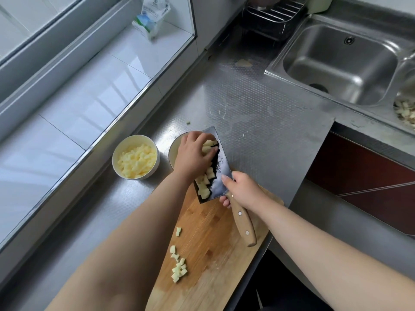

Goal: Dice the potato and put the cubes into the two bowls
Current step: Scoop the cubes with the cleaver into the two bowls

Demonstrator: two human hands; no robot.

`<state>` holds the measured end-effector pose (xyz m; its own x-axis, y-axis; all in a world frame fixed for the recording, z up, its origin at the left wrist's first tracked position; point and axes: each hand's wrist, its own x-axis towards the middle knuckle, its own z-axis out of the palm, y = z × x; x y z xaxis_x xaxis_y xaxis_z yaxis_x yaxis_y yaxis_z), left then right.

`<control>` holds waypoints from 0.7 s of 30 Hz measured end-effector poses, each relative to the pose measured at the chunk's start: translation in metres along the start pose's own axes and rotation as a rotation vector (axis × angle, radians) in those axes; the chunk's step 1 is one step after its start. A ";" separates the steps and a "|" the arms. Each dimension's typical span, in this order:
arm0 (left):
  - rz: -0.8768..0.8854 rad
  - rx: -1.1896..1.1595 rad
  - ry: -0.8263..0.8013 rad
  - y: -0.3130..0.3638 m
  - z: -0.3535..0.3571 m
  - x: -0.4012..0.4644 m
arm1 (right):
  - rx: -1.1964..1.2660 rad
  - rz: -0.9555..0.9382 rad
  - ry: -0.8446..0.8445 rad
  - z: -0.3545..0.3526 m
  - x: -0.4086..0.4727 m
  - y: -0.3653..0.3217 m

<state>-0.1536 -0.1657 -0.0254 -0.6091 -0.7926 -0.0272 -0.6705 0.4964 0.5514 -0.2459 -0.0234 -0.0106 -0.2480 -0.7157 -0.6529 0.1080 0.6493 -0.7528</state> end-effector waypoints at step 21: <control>-0.178 0.100 0.092 -0.030 -0.008 0.014 | -0.046 -0.007 0.007 -0.023 0.006 -0.008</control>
<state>-0.1389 -0.1946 -0.0362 -0.4396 -0.8974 -0.0382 -0.8053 0.3749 0.4593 -0.2701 -0.0265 -0.0065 -0.2555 -0.7186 -0.6467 0.0614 0.6555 -0.7527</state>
